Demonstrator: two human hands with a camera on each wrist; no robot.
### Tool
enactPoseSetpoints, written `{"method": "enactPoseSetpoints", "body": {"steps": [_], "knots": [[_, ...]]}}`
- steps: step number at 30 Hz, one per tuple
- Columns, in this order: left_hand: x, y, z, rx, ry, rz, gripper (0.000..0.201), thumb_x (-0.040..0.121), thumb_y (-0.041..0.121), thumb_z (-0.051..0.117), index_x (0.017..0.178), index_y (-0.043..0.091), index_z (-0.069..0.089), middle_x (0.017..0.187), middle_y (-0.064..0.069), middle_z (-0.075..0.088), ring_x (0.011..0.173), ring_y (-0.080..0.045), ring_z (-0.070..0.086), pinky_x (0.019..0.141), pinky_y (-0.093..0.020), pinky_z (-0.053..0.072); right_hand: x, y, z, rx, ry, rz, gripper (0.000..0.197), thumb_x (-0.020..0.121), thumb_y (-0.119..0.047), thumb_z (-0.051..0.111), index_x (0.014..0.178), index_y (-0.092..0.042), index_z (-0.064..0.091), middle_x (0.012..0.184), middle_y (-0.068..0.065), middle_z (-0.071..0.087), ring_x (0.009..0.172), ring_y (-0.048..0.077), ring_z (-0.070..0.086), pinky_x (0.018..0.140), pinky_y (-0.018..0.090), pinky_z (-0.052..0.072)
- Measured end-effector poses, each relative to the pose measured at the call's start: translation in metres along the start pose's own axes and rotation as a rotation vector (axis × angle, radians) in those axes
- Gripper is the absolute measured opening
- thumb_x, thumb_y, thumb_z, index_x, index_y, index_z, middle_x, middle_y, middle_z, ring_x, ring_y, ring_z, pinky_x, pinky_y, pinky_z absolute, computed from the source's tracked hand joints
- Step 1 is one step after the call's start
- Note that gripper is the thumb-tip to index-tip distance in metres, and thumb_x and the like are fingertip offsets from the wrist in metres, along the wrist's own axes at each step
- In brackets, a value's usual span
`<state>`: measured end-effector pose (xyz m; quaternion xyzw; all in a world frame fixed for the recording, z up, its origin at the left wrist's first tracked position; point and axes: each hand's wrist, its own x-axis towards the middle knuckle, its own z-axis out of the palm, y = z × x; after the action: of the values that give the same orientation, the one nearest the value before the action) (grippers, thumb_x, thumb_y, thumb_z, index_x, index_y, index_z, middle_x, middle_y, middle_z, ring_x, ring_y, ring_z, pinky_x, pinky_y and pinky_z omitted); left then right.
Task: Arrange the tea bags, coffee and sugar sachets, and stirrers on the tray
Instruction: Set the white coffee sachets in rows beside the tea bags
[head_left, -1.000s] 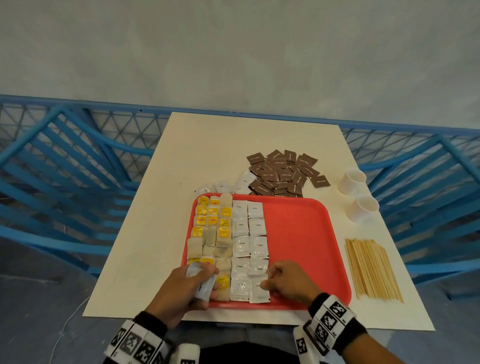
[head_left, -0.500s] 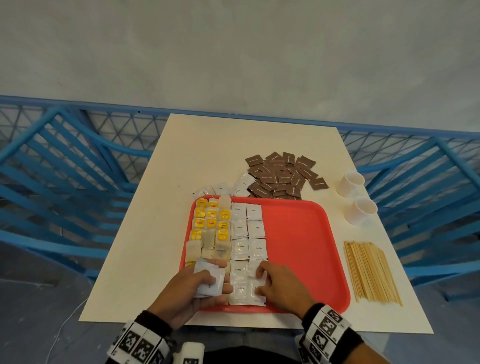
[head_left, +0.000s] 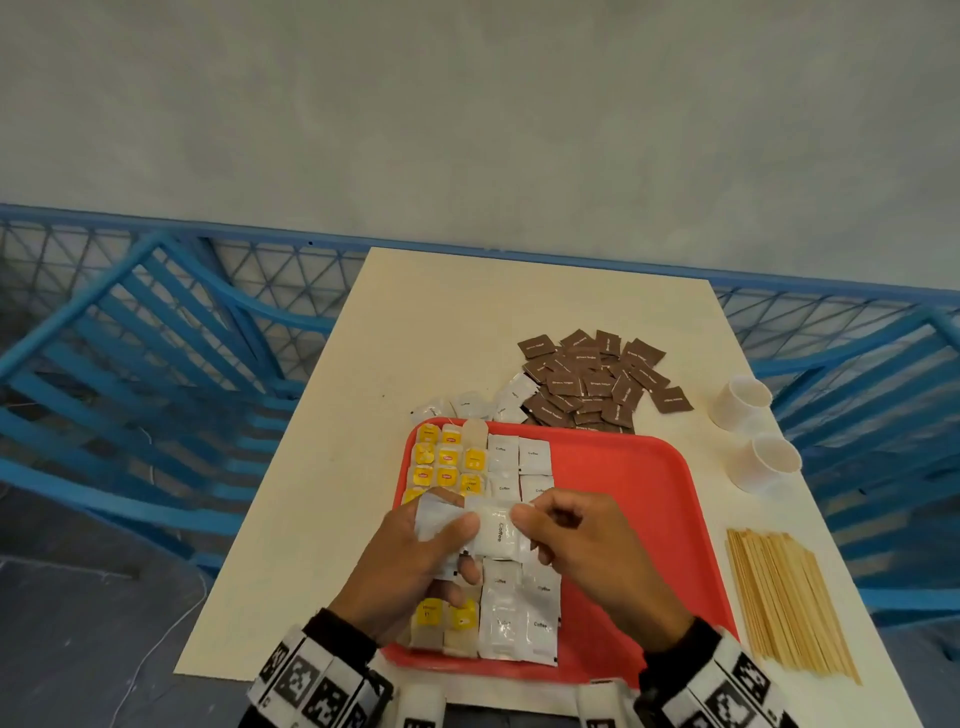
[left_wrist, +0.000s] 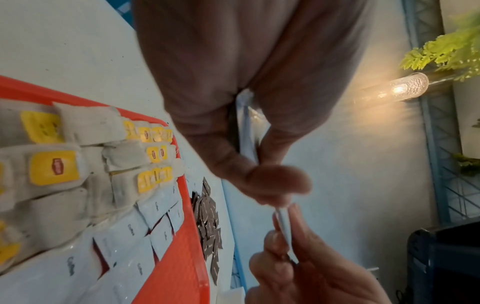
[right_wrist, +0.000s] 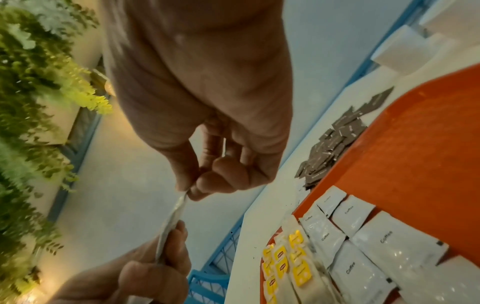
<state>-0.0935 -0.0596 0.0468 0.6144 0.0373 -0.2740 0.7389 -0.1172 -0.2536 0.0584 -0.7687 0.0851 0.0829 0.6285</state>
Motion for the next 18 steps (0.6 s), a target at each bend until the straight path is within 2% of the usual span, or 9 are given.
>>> {"method": "enactPoseSetpoints", "body": {"steps": [2, 5, 8, 10, 13, 15, 16, 18], "knots": [[0.006, 0.003, -0.004, 0.028, 0.053, 0.027, 0.03, 0.086, 0.021, 0.074, 0.104, 0.004, 0.058, 0.065, -0.01, 0.061, 0.051, -0.017, 0.057, 0.038, -0.024, 0.041, 0.0, 0.0, -0.001, 0.089, -0.023, 0.033, 0.024, 0.089, -0.027, 0.072, 0.074, -0.009, 0.068, 0.062, 0.001, 0.06, 0.056, 0.014, 0.053, 0.052, 0.023, 0.039], [0.015, 0.004, -0.006, 0.07, 0.065, 0.04, 0.017, 0.088, 0.016, 0.072, 0.095, 0.003, 0.063, 0.06, -0.007, 0.059, 0.049, -0.017, 0.054, 0.038, -0.023, 0.039, 0.001, 0.002, -0.003, 0.12, -0.057, 0.081, 0.024, 0.091, -0.026, 0.069, 0.077, -0.006, 0.067, 0.067, 0.005, 0.063, 0.058, 0.015, 0.052, 0.054, 0.026, 0.039], [0.022, 0.003, -0.008, 0.101, 0.046, 0.006, 0.017, 0.089, 0.017, 0.071, 0.087, 0.002, 0.064, 0.059, -0.005, 0.057, 0.048, -0.017, 0.051, 0.041, -0.023, 0.037, 0.005, 0.008, -0.006, 0.103, -0.068, 0.109, 0.024, 0.095, -0.022, 0.065, 0.073, -0.012, 0.068, 0.066, 0.003, 0.063, 0.056, 0.011, 0.052, 0.052, 0.022, 0.041], [0.026, 0.0, -0.011, 0.148, -0.021, -0.036, 0.019, 0.09, 0.019, 0.07, 0.084, 0.003, 0.063, 0.057, -0.002, 0.057, 0.046, -0.016, 0.049, 0.041, -0.022, 0.036, 0.009, 0.013, -0.007, 0.068, -0.048, 0.104, 0.026, 0.096, -0.02, 0.063, 0.071, -0.014, 0.066, 0.064, 0.0, 0.057, 0.055, 0.009, 0.05, 0.052, 0.021, 0.041], [0.028, -0.008, -0.013, 0.261, -0.097, -0.07, 0.022, 0.091, 0.025, 0.071, 0.082, 0.005, 0.065, 0.053, -0.003, 0.057, 0.043, -0.016, 0.046, 0.042, -0.023, 0.036, 0.016, 0.018, -0.01, -0.085, -0.144, 0.065, 0.028, 0.099, -0.019, 0.059, 0.074, -0.007, 0.06, 0.066, 0.0, 0.052, 0.059, 0.009, 0.049, 0.055, 0.018, 0.044], [0.029, -0.013, -0.013, 0.276, -0.107, -0.068, 0.019, 0.091, 0.02, 0.07, 0.08, 0.006, 0.066, 0.052, -0.002, 0.058, 0.042, -0.015, 0.045, 0.042, -0.023, 0.036, 0.023, 0.017, -0.011, -0.16, -0.195, 0.049, 0.028, 0.098, -0.022, 0.061, 0.078, -0.002, 0.061, 0.067, 0.004, 0.053, 0.061, 0.01, 0.052, 0.057, 0.018, 0.048], [0.03, -0.015, -0.013, 0.259, -0.096, -0.059, 0.018, 0.091, 0.017, 0.07, 0.078, 0.006, 0.066, 0.052, 0.0, 0.059, 0.042, -0.014, 0.046, 0.041, -0.022, 0.036, 0.028, 0.018, -0.01, -0.153, -0.151, 0.042, 0.027, 0.096, -0.023, 0.064, 0.08, -0.002, 0.064, 0.068, 0.005, 0.056, 0.061, 0.01, 0.054, 0.057, 0.018, 0.048], [0.033, -0.019, -0.011, 0.177, -0.015, -0.03, 0.019, 0.09, 0.016, 0.071, 0.077, 0.004, 0.065, 0.052, 0.002, 0.06, 0.042, -0.014, 0.047, 0.041, -0.022, 0.035, 0.034, 0.021, -0.006, -0.064, 0.031, 0.057, 0.023, 0.093, -0.024, 0.067, 0.084, -0.003, 0.069, 0.068, 0.007, 0.062, 0.057, 0.009, 0.057, 0.054, 0.016, 0.045]]}}
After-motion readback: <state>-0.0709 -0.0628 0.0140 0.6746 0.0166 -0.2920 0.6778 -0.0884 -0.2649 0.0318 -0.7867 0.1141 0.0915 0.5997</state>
